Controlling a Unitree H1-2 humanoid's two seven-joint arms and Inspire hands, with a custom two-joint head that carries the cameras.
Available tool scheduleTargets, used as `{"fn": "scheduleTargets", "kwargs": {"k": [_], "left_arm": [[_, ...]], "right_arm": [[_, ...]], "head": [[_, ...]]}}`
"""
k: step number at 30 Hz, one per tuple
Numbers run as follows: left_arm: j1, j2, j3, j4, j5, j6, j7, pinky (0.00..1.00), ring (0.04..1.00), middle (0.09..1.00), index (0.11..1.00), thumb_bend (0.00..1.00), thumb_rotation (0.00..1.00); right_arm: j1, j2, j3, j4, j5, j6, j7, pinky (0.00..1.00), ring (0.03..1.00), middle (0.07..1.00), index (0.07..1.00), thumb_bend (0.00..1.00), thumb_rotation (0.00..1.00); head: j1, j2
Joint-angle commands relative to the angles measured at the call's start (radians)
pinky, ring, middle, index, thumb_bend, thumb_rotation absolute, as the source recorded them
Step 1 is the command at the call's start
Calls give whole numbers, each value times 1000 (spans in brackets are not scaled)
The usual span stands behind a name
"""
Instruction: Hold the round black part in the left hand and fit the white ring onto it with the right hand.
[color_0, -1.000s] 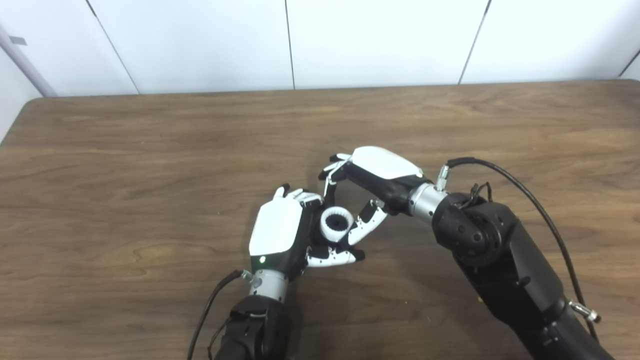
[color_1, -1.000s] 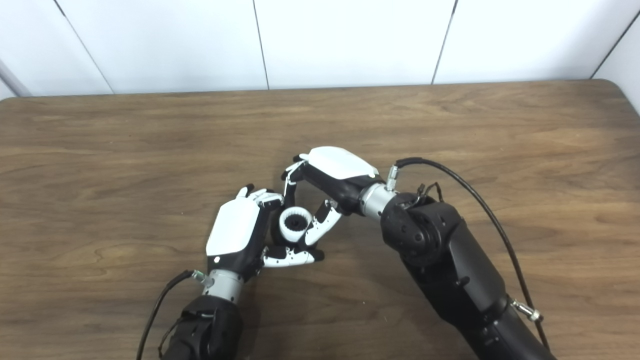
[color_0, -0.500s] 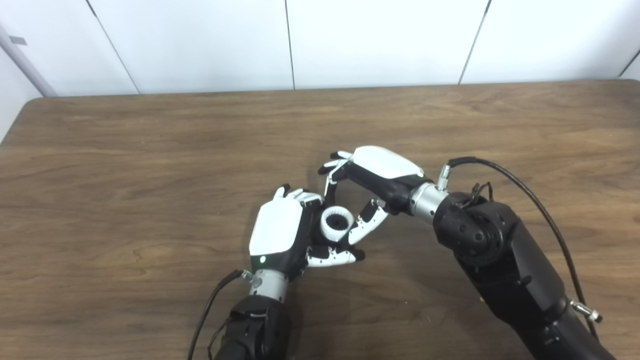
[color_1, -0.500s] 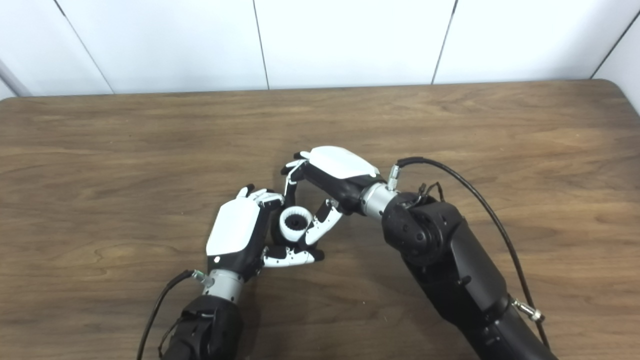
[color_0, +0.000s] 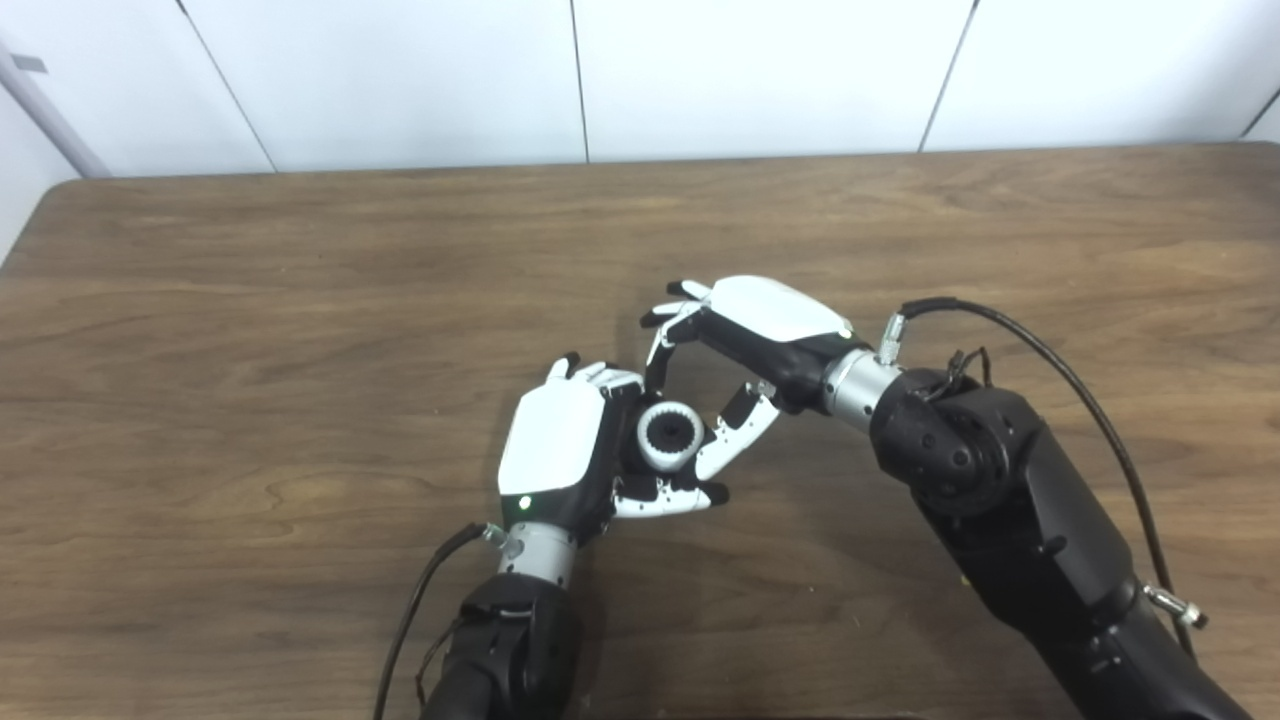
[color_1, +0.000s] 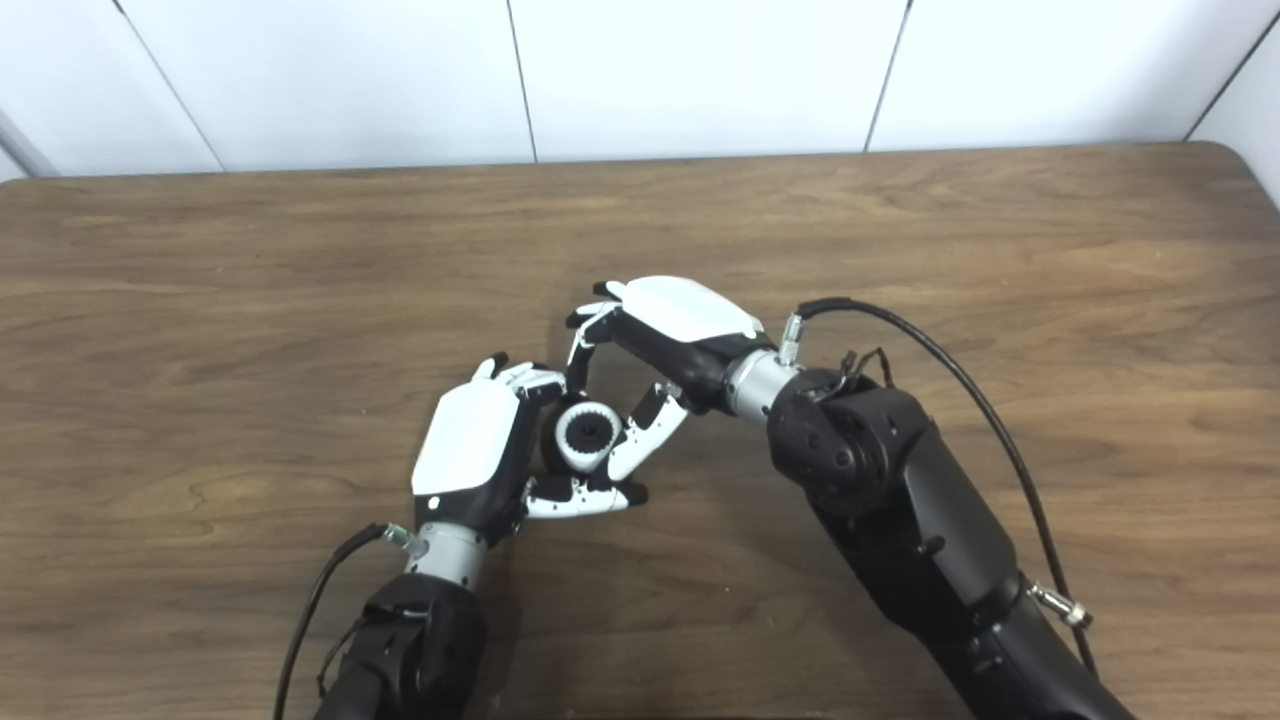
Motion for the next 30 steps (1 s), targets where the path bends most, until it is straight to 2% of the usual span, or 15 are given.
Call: {"fn": "scheduleTargets", "kwargs": {"k": [1,9,22,30], "left_arm": [[23,11,-10,31,-2,19,-58,974,847,734,483,523,50],[25,10,-8,30,-4,23,-59,979,851,734,483,523,50],[29,18,-2,29,-19,14,-50,980,854,736,483,523,49],[27,33,3,19,-15,17,-65,974,849,740,483,524,49]], "right_arm": [[-42,-3,-10,-23,-4,-13,-8,942,1000,899,617,972,275],[-49,-15,-32,-34,13,-2,6,948,1000,897,611,964,269],[-68,-86,-135,-77,42,44,17,943,997,891,592,959,240],[-74,-121,-188,-76,61,47,-2,871,971,875,601,965,235]], "head": [[1,1],[2,3],[2,-3],[3,-6]]}}
